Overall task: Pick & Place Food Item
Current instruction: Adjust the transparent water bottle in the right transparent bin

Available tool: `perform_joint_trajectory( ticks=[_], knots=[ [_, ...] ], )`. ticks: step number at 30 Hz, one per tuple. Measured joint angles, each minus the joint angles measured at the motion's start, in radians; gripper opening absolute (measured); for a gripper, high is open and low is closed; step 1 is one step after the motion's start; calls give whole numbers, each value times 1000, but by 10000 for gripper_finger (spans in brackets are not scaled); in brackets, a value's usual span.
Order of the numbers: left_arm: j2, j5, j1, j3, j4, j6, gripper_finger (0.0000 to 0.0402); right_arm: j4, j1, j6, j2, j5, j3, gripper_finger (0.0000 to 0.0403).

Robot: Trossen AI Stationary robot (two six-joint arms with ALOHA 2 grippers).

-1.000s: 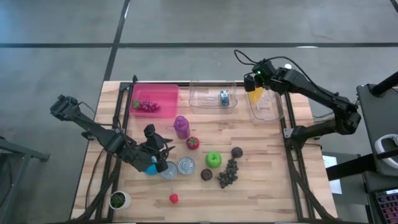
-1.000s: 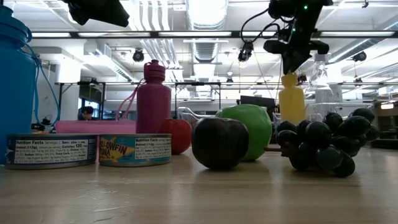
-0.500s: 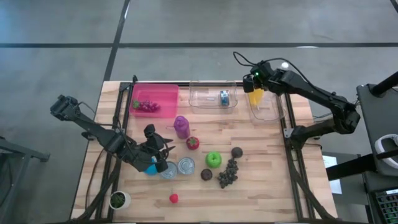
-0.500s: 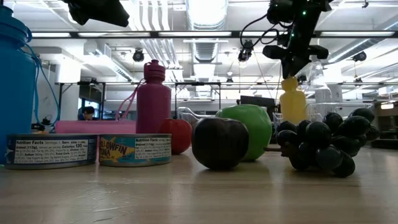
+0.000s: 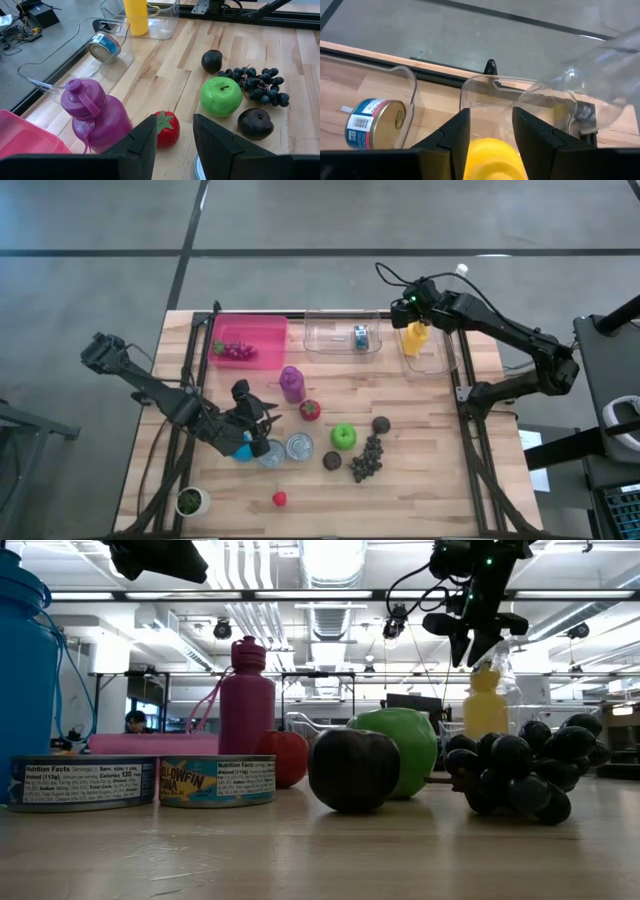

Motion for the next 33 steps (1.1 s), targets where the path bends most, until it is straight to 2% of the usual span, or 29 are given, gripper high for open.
perform_joint_trajectory(
  ticks=[12,20,33],
  knots=[
    [0,0,0,0,0,0,129,-8,1,-11,-6,-2,31,168],
    [0,0,0,0,0,0,127,-45,3,1,-57,-2,54,162],
    [0,0,0,0,0,0,127,-326,3,127,-132,-17,53,141]
  ],
)
